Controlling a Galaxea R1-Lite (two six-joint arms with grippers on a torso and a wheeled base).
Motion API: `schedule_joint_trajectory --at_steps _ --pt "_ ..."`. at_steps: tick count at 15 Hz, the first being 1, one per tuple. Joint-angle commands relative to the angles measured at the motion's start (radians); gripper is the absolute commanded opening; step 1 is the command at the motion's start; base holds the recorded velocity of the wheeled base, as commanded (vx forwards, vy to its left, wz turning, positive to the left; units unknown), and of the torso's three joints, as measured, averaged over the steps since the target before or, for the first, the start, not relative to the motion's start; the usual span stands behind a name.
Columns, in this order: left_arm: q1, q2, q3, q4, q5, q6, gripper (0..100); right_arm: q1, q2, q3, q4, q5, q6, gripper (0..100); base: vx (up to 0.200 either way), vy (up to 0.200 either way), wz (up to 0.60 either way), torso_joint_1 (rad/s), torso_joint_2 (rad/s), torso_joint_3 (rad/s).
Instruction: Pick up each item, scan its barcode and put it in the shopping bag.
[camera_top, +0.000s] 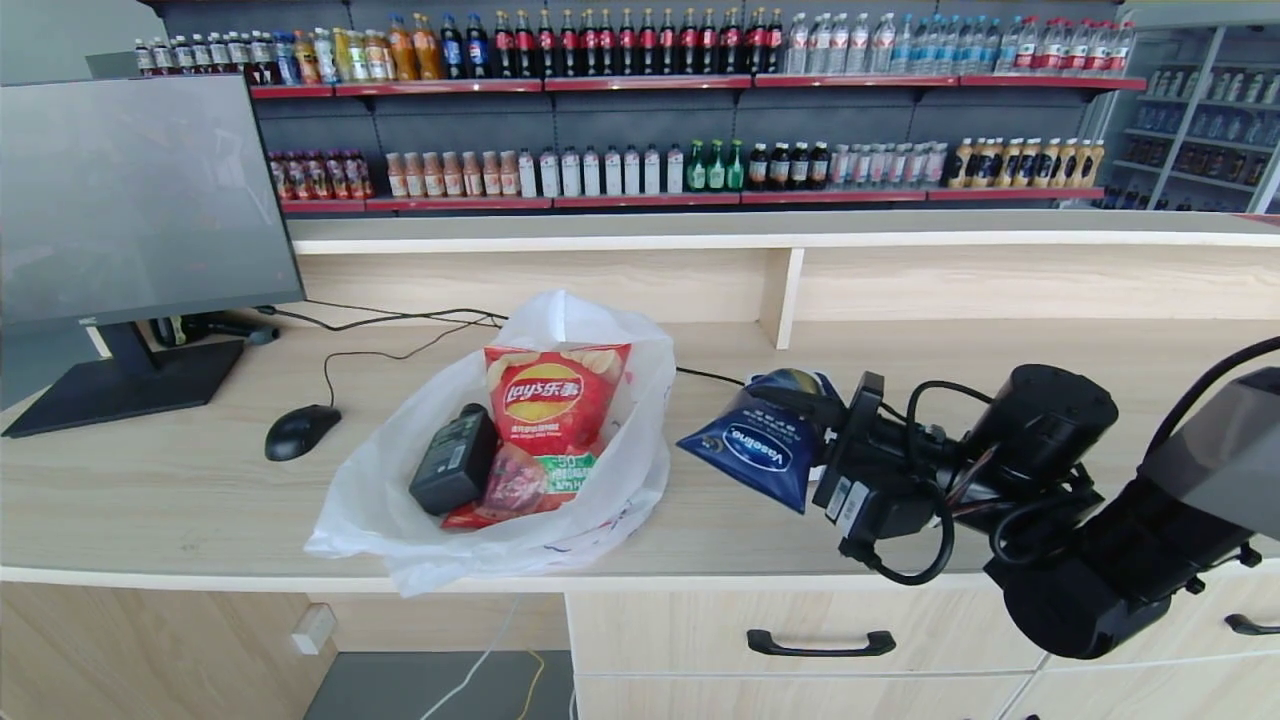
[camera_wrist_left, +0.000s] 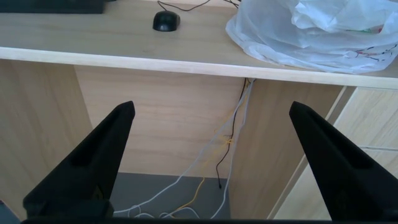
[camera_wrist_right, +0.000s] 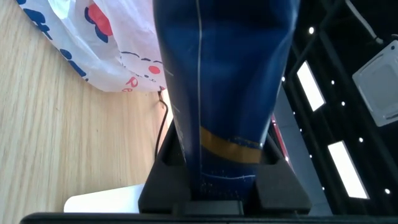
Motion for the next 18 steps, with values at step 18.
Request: schedule_joint_trajectory --at_steps 18 --pt "0.001 0.0 0.0 0.0 -0.001 0.0 100 0.048 -0.197 -0.01 -0.001 -0.013 0.312 0 0.0 0.0 0.0 0.0 0.0 0.0"
